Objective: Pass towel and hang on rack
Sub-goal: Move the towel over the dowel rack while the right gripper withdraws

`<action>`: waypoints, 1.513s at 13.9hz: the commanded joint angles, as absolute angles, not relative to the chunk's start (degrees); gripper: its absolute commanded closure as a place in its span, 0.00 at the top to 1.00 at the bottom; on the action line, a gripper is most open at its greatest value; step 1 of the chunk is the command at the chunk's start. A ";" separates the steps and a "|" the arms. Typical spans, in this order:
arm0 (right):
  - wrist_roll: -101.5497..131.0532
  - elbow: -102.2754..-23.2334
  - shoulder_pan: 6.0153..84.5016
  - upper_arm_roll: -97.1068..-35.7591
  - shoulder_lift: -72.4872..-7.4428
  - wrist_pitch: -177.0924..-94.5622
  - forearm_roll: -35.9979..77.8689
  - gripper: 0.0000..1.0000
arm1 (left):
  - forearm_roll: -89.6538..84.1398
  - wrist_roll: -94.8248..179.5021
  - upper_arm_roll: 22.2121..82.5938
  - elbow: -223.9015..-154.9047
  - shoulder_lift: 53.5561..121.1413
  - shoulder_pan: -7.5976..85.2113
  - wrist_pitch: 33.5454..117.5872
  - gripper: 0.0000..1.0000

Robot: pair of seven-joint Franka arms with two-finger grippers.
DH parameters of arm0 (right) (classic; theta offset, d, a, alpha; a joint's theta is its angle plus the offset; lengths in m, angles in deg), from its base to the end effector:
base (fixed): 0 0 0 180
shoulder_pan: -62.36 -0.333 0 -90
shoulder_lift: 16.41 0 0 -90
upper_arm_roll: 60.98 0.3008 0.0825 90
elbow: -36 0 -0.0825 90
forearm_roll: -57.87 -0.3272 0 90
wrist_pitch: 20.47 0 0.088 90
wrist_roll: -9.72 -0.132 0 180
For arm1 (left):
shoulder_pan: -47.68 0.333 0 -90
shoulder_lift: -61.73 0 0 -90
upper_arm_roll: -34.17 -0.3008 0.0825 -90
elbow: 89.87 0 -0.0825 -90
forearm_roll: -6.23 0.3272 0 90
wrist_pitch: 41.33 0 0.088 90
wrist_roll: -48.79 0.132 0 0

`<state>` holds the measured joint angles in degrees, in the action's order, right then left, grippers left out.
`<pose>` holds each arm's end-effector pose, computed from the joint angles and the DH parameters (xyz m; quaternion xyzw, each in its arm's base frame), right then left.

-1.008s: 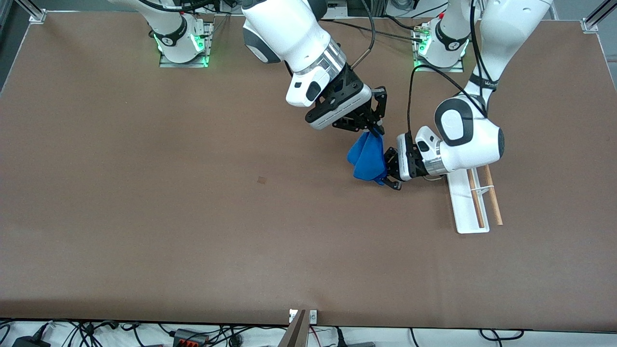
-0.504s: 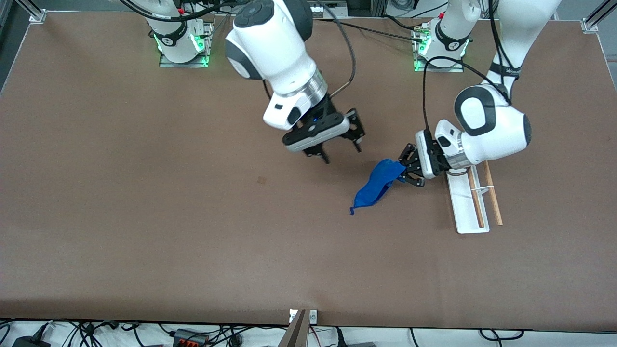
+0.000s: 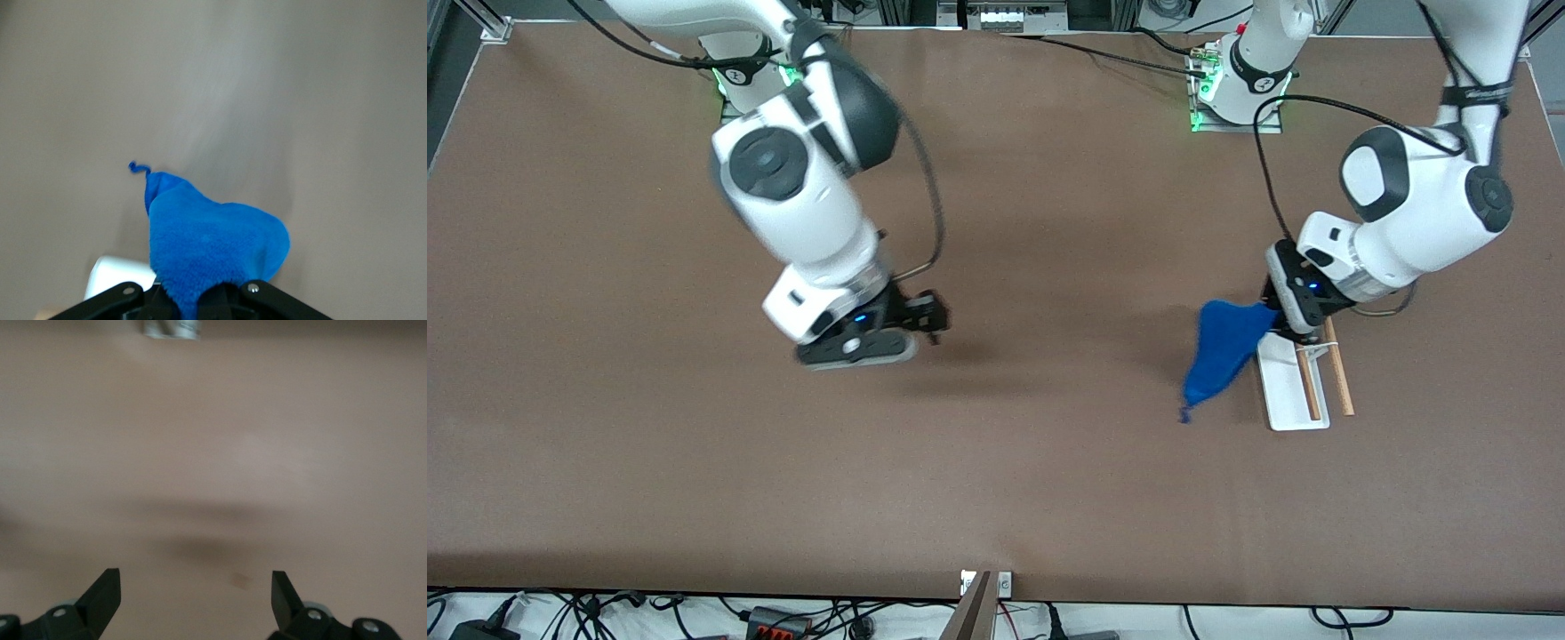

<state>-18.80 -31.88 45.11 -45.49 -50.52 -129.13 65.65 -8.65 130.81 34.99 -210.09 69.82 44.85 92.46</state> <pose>0.5985 0.3144 0.4369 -0.9973 -0.0267 -0.0544 0.0413 0.5312 -0.0426 0.3590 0.7841 -0.6109 0.0990 0.0466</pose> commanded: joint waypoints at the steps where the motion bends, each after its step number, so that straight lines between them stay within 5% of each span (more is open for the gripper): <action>1: -17.09 -32.90 50.82 -44.64 -49.46 -123.66 67.71 1.00 | 4.08 125.00 33.73 -211.16 66.91 44.60 92.52 0.00; 8: -15.52 -35.17 57.35 -48.21 -46.31 -121.10 70.35 1.00 | 12.82 124.20 29.51 -210.19 66.82 45.39 92.88 0.00; 12: -1.29 -37.73 57.96 -57.36 -41.21 -120.32 62.56 1.00 | 14.32 124.46 27.84 -213.87 67.26 46.80 101.02 0.00; 21: 11.65 -39.49 61.48 -63.97 -33.39 -109.86 58.13 1.00 | 14.50 125.86 26.26 -218.36 70.25 49.43 112.99 0.00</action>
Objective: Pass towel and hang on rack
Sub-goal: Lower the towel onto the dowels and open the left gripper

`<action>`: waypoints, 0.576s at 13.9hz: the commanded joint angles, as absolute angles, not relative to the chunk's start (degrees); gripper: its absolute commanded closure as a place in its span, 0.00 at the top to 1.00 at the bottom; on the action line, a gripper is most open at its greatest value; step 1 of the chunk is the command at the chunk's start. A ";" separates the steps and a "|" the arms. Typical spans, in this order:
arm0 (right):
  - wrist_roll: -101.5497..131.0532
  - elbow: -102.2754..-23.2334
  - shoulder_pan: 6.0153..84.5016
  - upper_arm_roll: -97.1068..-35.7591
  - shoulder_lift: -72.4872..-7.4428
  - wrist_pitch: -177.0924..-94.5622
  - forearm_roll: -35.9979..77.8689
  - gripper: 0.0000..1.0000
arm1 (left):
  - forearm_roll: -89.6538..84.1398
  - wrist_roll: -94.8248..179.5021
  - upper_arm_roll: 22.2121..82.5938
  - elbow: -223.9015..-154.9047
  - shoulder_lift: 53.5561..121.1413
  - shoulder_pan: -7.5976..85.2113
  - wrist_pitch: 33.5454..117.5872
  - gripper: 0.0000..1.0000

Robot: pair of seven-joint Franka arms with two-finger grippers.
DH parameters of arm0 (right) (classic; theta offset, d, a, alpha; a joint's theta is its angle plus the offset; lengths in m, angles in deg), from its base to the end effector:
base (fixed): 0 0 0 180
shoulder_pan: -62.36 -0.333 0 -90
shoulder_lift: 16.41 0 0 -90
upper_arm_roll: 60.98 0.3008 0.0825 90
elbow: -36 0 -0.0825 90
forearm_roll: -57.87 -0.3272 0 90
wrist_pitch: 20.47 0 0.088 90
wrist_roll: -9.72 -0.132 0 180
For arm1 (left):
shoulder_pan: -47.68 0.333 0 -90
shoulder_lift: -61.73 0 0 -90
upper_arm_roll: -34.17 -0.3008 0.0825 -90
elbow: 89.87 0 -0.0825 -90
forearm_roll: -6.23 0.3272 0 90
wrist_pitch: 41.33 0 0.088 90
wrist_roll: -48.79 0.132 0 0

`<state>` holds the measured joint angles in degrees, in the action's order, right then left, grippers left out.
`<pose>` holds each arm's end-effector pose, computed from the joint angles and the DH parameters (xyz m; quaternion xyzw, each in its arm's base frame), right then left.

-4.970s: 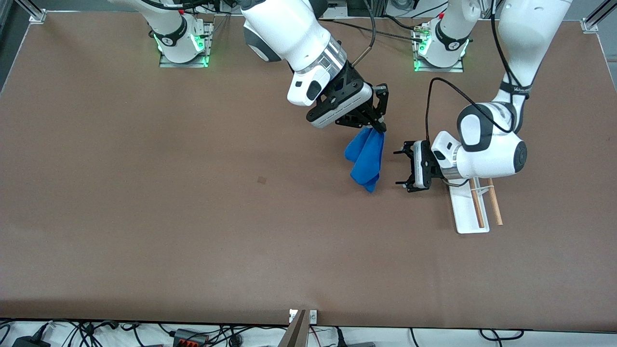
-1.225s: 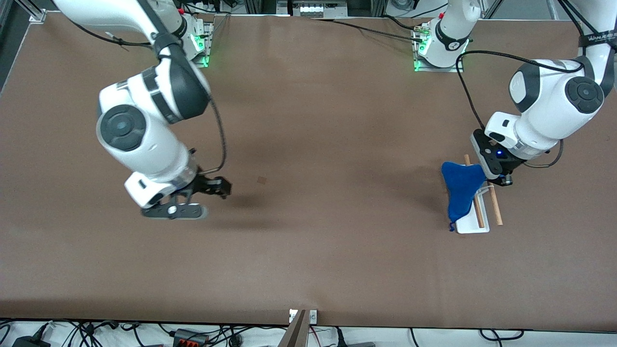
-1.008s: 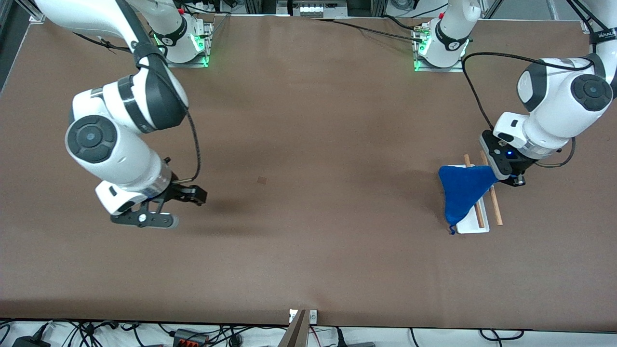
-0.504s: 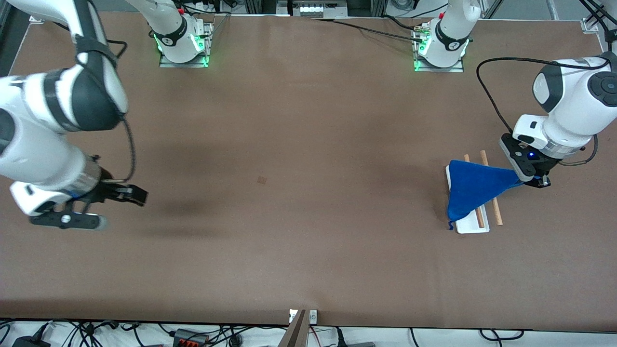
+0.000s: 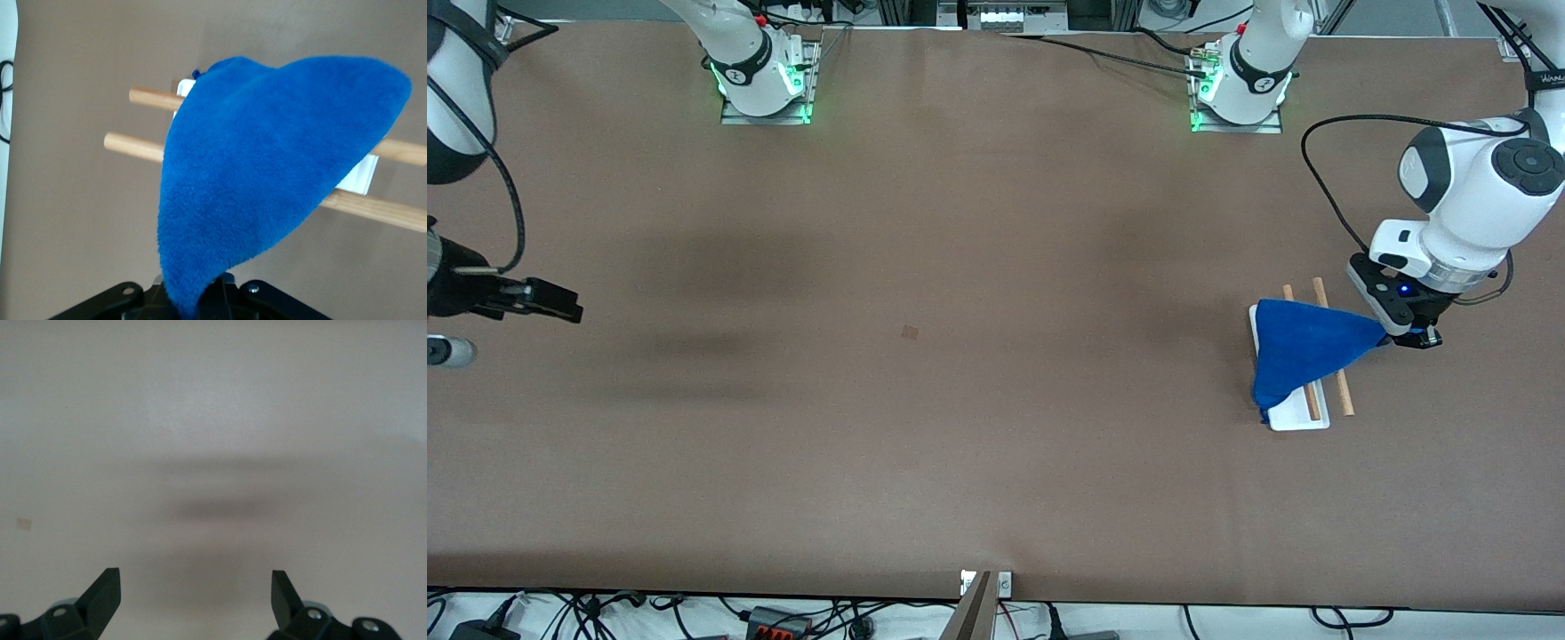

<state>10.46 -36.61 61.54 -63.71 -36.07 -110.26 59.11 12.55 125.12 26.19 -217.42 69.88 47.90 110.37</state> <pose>0.5910 -0.0179 0.5226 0.9996 -0.0088 -0.0219 0.0184 0.5277 0.0735 0.3405 -0.7927 0.5921 -0.0746 0.1249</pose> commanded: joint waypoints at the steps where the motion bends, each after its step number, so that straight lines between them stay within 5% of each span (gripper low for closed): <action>1: 11.57 -41.23 61.48 -63.97 -32.07 -110.38 58.39 1.00 | 14.50 127.52 26.26 -218.36 70.95 50.22 113.87 0.00; 6: 11.48 -61.71 61.57 -63.97 -19.15 -121.80 58.66 1.00 | 14.50 128.95 26.34 -219.41 72.98 52.16 117.57 0.00; 8: 11.74 -61.21 61.74 -63.97 -19.14 -121.55 58.66 1.00 | 14.50 128.86 26.34 -219.51 72.98 52.16 117.57 0.16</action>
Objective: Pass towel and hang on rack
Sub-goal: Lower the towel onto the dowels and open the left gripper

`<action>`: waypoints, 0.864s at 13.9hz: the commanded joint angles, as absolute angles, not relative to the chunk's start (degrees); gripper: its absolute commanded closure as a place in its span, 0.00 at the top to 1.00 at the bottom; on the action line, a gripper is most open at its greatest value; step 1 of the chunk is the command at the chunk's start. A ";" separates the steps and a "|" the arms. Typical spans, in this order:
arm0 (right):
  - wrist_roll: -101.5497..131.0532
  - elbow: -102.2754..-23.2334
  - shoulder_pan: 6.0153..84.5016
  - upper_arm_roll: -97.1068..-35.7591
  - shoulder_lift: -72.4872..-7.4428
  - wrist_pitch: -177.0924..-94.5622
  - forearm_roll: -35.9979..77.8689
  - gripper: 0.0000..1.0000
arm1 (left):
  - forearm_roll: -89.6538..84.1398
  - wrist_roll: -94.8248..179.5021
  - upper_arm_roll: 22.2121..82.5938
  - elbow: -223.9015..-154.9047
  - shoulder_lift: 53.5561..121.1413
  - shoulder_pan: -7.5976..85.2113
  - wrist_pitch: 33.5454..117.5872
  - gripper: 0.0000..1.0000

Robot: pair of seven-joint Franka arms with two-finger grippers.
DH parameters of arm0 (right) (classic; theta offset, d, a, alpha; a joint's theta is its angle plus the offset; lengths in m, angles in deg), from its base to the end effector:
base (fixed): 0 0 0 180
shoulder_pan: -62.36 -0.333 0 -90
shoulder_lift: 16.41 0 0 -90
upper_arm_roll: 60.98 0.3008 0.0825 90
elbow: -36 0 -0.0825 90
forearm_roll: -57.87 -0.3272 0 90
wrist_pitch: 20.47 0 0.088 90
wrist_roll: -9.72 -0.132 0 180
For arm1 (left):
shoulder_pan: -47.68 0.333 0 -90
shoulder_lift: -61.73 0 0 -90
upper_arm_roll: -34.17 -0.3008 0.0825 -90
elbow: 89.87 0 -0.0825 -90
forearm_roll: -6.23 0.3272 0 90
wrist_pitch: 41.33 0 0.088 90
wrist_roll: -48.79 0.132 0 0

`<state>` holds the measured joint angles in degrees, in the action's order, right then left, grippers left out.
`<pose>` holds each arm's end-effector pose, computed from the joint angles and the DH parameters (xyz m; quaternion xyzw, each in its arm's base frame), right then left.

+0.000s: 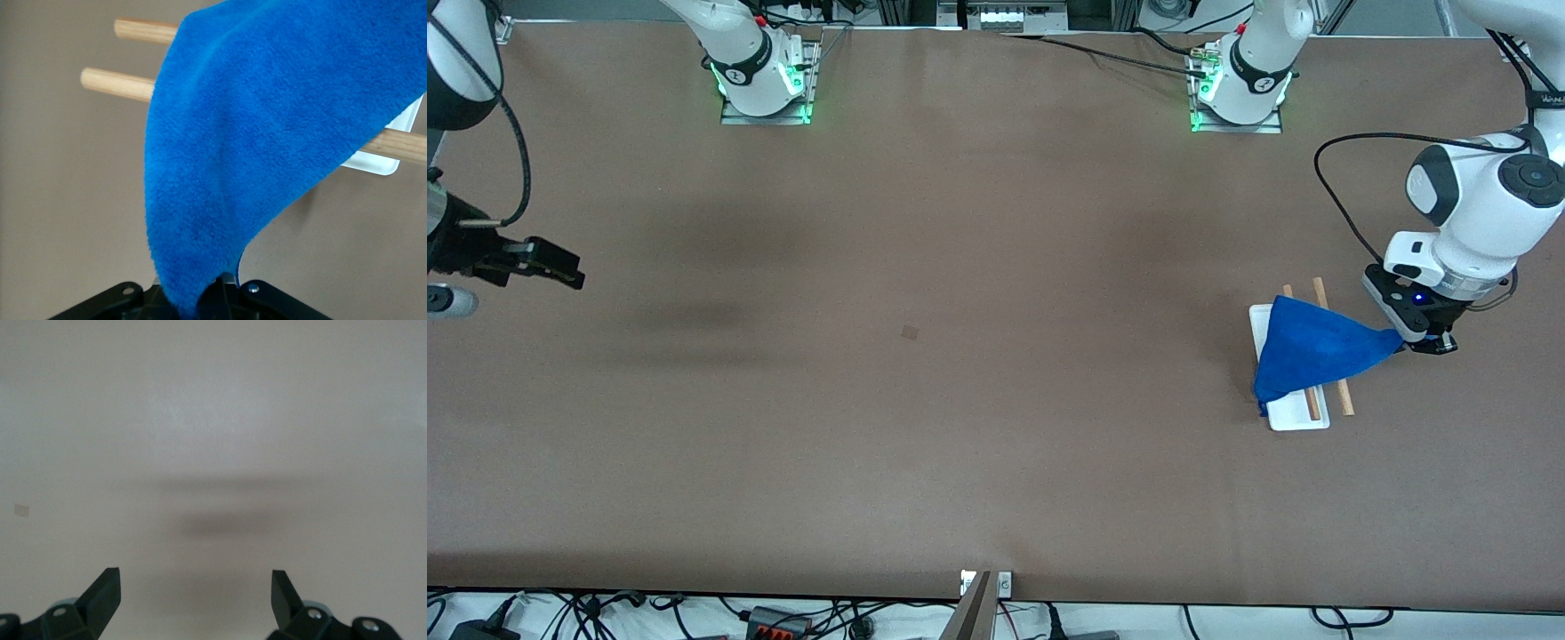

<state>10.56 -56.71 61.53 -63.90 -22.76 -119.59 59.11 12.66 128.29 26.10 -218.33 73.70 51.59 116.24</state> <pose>0.5391 -0.0210 0.5210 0.9999 -0.0090 0.0002 0.0135 0.5272 0.1073 0.3111 -0.7914 0.5912 -0.0732 0.1369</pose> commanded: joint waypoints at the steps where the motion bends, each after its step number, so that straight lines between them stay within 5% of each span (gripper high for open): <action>1: 11.57 -60.94 61.65 -63.97 -19.14 -121.46 58.66 1.00 | 14.50 128.60 26.43 -219.51 72.98 52.16 117.57 0.54; 3: 11.30 -60.50 61.65 -63.89 -19.49 -121.54 58.66 1.00 | 14.50 128.59 26.52 -219.42 72.98 52.16 117.22 1.00; 9: 12.00 -56.99 61.74 -63.88 -21.77 -120.05 58.84 1.00 | 14.32 128.77 26.87 -218.98 70.79 51.90 114.07 1.00; 12: 12.00 -55.67 61.30 -63.62 -21.69 -117.60 58.92 1.00 | 13.44 124.14 26.87 -219.07 65.87 50.24 105.47 1.00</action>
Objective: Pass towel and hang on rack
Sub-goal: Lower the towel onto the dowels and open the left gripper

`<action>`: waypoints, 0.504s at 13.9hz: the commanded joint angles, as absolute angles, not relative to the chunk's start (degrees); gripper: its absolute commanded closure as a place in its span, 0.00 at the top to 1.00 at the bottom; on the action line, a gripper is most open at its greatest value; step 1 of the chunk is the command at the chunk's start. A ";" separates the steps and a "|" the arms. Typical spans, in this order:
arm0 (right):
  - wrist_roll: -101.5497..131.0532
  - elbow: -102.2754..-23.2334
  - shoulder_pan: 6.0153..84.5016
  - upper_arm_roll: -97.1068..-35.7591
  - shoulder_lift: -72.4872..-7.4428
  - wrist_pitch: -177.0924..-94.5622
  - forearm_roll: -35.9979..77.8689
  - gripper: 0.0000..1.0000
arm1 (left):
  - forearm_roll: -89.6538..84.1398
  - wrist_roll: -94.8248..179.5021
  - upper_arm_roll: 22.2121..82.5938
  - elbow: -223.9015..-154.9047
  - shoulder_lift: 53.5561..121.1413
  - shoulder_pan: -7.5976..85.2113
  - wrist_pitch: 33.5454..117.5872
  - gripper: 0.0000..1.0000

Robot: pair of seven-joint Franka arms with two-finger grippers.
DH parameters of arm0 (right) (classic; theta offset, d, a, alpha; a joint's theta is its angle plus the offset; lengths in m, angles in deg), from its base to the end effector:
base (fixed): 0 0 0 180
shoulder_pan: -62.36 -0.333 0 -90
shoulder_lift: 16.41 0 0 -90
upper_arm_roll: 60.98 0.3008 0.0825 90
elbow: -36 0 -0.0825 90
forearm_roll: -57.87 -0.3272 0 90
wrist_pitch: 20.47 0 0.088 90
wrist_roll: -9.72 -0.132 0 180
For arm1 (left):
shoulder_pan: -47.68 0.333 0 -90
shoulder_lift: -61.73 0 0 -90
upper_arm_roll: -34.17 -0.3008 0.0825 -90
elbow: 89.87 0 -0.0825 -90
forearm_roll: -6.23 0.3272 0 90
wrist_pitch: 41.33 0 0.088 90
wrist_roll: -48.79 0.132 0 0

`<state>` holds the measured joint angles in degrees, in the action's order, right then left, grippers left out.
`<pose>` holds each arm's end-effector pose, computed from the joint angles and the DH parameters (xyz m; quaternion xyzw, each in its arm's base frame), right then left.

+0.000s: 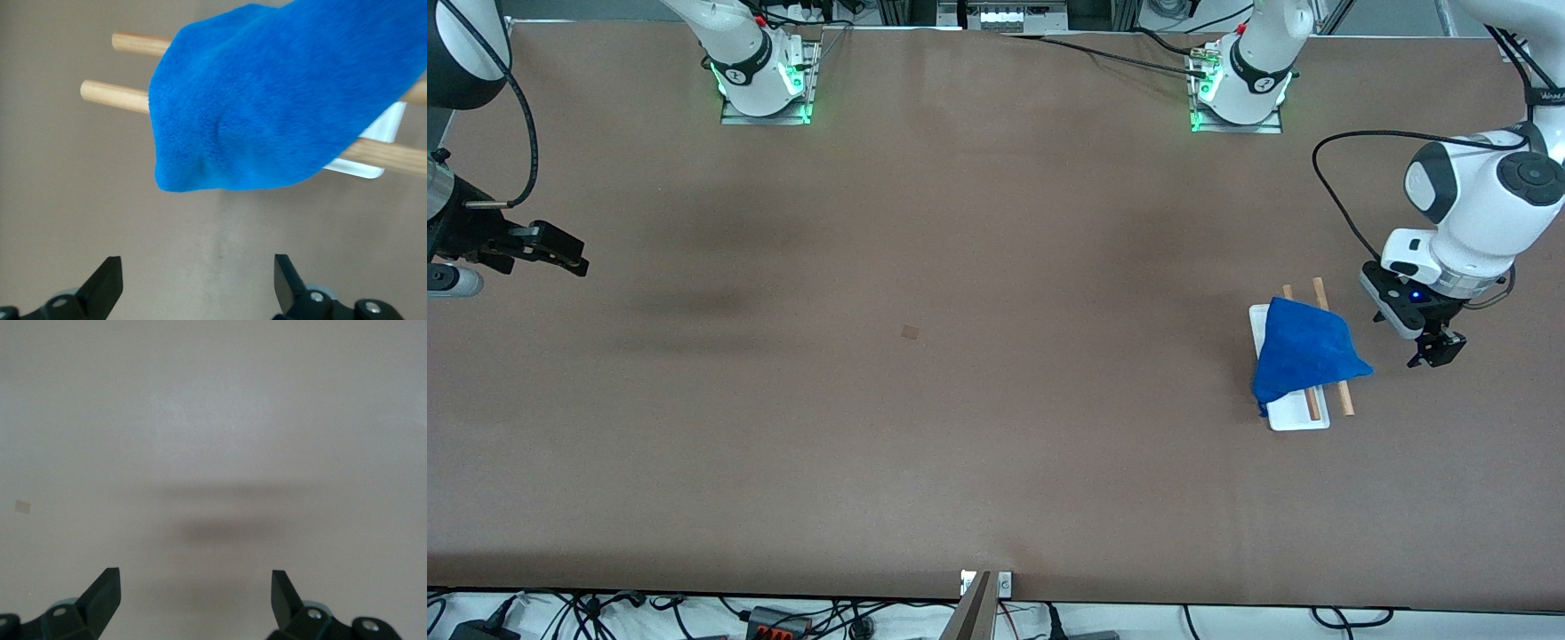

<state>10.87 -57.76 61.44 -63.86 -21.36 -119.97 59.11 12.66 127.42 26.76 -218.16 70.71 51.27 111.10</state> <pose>0.5335 -0.0198 0.5269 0.9999 -0.0052 0.0066 0.0130 0.5212 0.0986 0.3290 -0.7952 0.5903 -0.0638 0.1229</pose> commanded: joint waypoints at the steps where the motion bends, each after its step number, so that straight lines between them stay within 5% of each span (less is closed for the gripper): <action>1: 12.35 -55.67 61.48 -63.62 -21.77 -117.50 59.27 1.00 | 13.44 119.85 26.87 -219.07 64.64 49.97 101.44 1.00; 7: 13.68 -55.75 61.83 -63.62 -21.51 -117.24 59.19 1.00 | 4.67 102.00 26.34 -218.98 60.33 48.30 89.20 1.00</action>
<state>12.96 -56.92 61.40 -63.75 -21.36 -118.51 59.14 7.94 107.36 26.86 -218.19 62.24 49.09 92.28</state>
